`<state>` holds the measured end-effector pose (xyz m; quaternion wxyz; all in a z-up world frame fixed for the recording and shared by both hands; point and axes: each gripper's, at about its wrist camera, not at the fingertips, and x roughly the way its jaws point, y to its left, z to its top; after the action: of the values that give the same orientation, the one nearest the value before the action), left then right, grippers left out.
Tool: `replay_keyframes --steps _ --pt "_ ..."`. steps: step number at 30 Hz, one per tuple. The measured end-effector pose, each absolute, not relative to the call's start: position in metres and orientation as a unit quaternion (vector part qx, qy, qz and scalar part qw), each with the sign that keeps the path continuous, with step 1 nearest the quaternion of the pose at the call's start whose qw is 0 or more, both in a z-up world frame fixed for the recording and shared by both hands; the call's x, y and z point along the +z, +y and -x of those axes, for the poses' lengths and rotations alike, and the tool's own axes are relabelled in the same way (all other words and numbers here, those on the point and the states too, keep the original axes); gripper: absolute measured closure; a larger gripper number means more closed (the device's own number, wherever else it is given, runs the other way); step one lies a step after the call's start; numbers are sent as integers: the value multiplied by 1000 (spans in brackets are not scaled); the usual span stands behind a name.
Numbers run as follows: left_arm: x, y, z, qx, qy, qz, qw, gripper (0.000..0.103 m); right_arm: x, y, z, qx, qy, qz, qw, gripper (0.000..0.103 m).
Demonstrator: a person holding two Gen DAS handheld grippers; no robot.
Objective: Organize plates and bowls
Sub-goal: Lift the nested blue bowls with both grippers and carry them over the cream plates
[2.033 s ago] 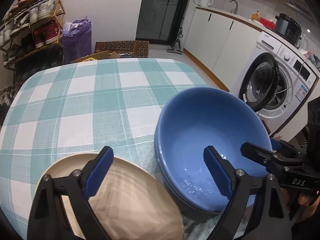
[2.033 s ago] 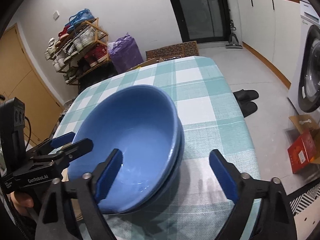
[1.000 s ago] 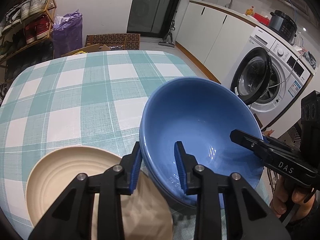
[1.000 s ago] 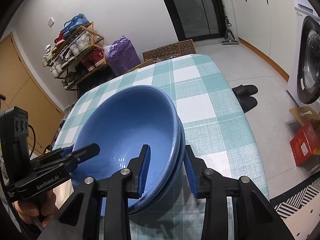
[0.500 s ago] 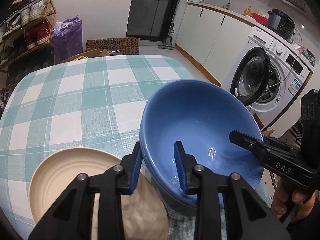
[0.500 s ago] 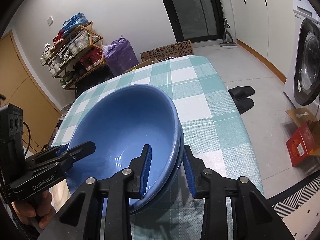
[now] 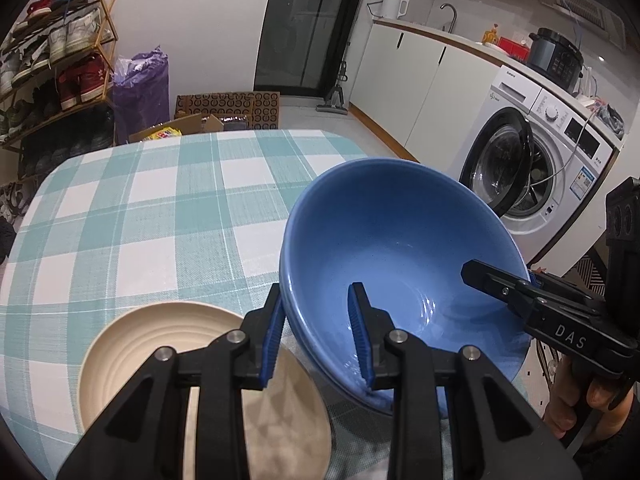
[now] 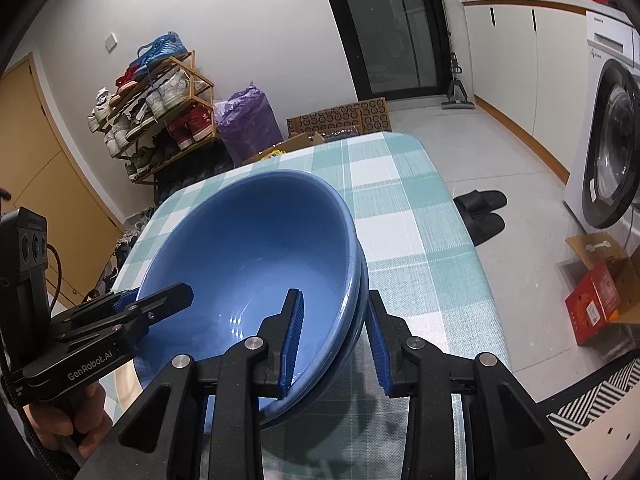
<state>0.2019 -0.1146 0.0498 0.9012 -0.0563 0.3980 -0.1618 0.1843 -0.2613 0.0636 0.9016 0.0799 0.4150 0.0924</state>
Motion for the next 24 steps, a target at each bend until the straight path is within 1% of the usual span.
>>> replay_keyframes --steps 12,24 --pt "75 -97 -179 -147 375 59 913 73 97 -238 -163 104 394 -65 911 70" --pt "93 -70 -156 -117 359 59 924 73 110 -206 -148 131 387 -53 911 70"
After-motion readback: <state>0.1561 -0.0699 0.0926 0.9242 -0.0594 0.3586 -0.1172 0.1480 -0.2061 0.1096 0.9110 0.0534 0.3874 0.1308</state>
